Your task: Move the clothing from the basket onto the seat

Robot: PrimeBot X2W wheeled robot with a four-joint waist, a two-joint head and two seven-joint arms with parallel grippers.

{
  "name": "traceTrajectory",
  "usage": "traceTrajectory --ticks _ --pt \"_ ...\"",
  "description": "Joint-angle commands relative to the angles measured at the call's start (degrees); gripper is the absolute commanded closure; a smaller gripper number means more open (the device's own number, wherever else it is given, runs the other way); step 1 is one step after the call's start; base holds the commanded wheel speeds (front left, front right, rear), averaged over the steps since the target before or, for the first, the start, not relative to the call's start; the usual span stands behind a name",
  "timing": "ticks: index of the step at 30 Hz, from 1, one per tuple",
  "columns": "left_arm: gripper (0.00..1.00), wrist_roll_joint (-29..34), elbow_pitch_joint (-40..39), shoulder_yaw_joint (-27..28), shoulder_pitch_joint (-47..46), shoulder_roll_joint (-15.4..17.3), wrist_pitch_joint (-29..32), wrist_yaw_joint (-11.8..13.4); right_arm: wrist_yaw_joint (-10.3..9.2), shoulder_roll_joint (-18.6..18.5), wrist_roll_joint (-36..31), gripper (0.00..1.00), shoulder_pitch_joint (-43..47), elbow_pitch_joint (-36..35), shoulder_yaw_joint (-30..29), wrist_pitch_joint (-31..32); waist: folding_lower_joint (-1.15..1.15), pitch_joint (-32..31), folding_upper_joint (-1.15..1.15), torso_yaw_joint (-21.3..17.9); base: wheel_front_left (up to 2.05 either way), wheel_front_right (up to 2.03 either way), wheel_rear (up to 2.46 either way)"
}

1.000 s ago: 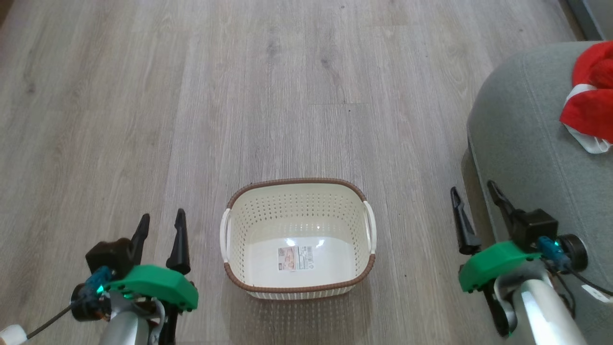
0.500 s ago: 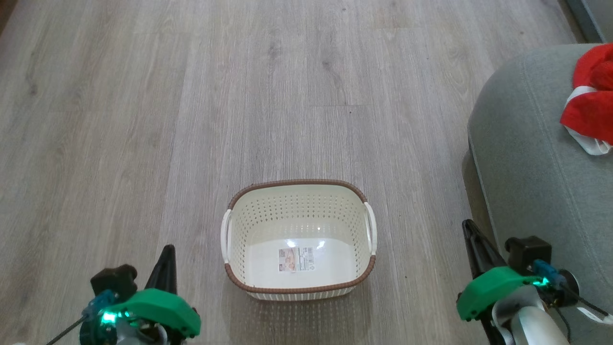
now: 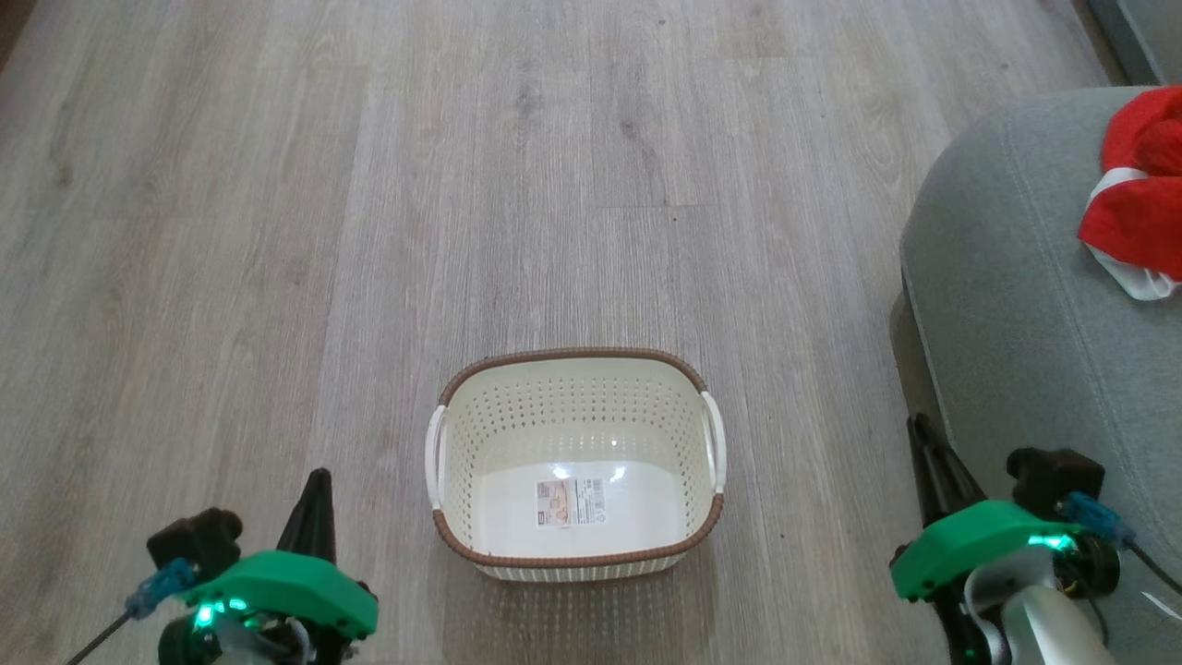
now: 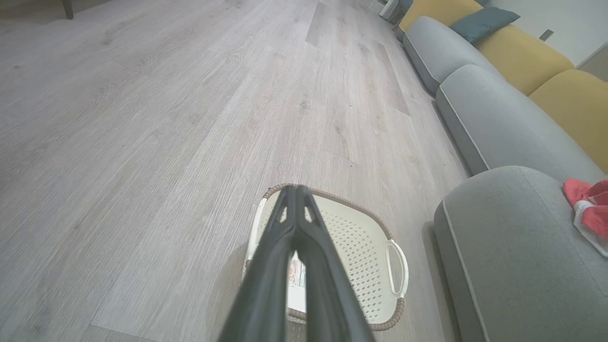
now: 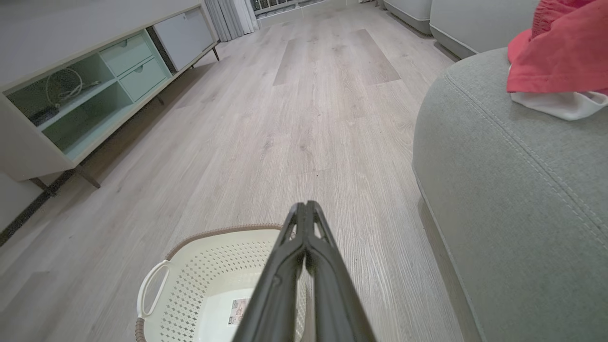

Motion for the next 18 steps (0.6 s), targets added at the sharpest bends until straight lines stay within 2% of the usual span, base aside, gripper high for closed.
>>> traceTrajectory --ticks 1,18 --pt "1.0 -1.17 -2.12 0.94 -2.42 0.17 0.33 -0.48 0.0 0.09 1.48 1.0 -1.9 -2.2 -0.26 0.32 0.0 -0.01 0.0 0.0 0.0 0.0 0.0" --pt "1.0 -11.97 -3.53 2.23 -2.47 0.25 3.28 -1.3 -0.01 0.23 14.39 1.0 -1.51 -3.99 -1.25 3.32 0.0 -0.33 0.0 -0.08 0.0 0.0 0.0"
